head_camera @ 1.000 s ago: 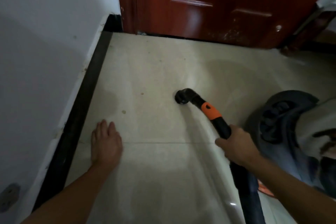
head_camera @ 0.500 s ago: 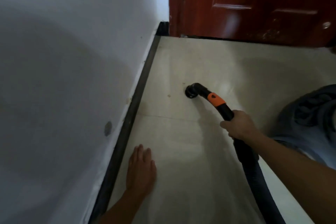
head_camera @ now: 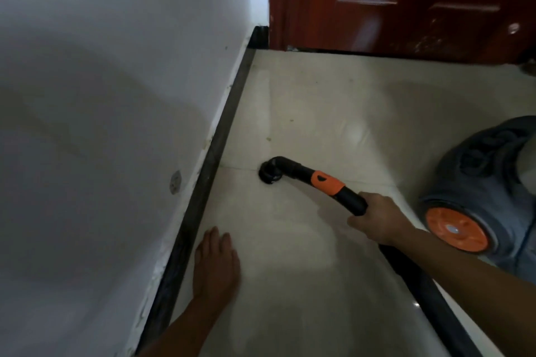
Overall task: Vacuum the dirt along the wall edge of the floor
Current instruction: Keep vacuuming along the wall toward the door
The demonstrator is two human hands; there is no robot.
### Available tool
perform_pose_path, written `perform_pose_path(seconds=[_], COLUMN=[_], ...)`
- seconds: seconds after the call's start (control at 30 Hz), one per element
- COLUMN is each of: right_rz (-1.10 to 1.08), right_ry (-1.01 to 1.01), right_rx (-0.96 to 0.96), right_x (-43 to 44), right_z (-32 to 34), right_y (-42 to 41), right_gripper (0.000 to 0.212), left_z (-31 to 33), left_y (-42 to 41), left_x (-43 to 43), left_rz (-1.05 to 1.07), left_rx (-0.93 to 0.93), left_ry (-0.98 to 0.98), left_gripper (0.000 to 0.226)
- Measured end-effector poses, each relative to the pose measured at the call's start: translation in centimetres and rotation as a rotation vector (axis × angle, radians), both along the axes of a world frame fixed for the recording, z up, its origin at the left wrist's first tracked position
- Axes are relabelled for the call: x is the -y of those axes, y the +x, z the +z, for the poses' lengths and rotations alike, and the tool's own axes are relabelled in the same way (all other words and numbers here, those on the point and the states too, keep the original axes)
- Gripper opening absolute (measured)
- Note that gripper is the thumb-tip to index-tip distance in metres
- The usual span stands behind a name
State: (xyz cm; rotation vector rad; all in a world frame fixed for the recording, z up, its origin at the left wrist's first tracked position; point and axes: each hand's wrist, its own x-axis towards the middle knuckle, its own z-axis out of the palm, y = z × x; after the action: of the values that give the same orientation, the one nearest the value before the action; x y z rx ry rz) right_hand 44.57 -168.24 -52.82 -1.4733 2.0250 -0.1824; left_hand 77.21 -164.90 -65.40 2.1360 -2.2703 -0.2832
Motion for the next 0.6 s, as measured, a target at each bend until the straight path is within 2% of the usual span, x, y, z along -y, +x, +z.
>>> perform_pose_path(seconds=[0.17, 0.23, 0.3, 0.37, 0.47, 0.6], right_rz=[-0.118, -0.113, -0.084, -0.047, -0.005, 0.082], right_ry=[0.006, -0.002, -0.016, -0.025, -0.034, -0.019], right_rx=[-0.069, -0.071, -0.072, -0.060, -0.037, -0.067], right_x=[-3.0, -3.5, -3.3, -2.6, -2.1, -3.8], right_z=[0.8, 0.9, 0.7, 0.7, 2.0, 6.8], right_y=[-5.7, -6.5, -6.8, -6.8, -6.6, -6.0], right_gripper=[0.021, 0.019, 0.017, 0.019, 0.020, 0.024], left_z=[0.0, 1.3, 3.0, 5.2, 9.7, 16.3], left_y=[-2.9, -5.3, -8.1, -11.1, -15.5, -19.6], left_x=[3.2, 4.8, 6.7, 8.8, 11.3, 11.1], left_rz=[-0.047, -0.042, 0.030, 0.169, 0.539, 0.779], left_rx=[-0.052, -0.146, -0.350, -0.622, -1.002, -1.297], left_ry=[-0.004, 0.053, 0.122, 0.228, 0.522, 0.771], left_gripper=[0.044, 0.031, 0.026, 0.038, 0.046, 0.058])
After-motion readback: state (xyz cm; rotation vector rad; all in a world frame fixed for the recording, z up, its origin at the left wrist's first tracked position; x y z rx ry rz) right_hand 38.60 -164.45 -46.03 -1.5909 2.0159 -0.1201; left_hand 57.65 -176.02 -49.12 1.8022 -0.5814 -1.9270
